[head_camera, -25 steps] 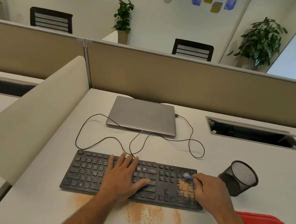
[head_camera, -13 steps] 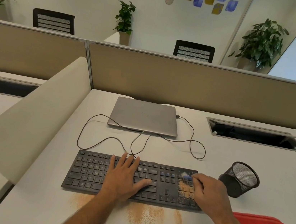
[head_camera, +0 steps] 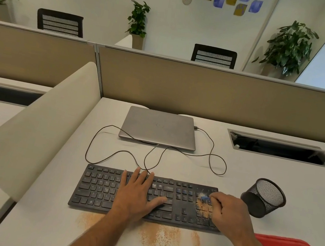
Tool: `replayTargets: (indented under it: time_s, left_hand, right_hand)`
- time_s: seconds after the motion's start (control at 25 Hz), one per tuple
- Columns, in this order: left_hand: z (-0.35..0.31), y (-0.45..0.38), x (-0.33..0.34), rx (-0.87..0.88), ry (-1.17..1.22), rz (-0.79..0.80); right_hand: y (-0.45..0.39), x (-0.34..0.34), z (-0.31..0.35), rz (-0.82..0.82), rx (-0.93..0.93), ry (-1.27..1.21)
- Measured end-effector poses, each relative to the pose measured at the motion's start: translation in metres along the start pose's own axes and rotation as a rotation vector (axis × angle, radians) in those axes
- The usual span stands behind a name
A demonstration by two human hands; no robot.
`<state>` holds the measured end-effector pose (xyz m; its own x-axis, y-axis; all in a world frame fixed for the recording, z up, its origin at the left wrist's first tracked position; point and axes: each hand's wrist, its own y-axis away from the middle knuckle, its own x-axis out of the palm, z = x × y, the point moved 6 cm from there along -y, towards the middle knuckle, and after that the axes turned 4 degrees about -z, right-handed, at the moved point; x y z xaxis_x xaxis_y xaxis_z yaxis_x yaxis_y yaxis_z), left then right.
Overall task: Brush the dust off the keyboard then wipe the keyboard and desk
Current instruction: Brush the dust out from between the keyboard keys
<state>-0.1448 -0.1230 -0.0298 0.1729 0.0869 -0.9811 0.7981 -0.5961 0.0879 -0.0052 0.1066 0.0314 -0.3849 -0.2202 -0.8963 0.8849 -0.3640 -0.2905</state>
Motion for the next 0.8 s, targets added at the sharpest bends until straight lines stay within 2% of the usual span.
replayTargets:
  time_s: [0.04,0.16,0.32,0.48,0.8]
  left_hand:
    - [0.0002,0.0002,0.0000,0.001,0.000,0.000]
    - [-0.0006,0.0002,0.0003,0.002,-0.008,-0.001]
    - [0.0000,0.0016,0.0022,0.002,-0.008,-0.004]
    - [-0.0009,0.0012,0.0032,0.001,-0.015,-0.007]
    - [-0.0016,0.0032,0.0028,0.002,-0.014,-0.028]
  right_hand:
    - [0.0000,-0.0004,0.0019,-0.025,-0.018,-0.003]
    - [0.0015,0.0061,0.0051,0.045,-0.037,-0.005]
    - [0.0008,-0.0023,0.0063,-0.043,-0.046,0.004]
    - [0.0008,-0.0002,0.0070,-0.001,-0.053,-0.002]
    - [0.0066,-0.0026,0.0049,-0.057,-0.070,-0.003]
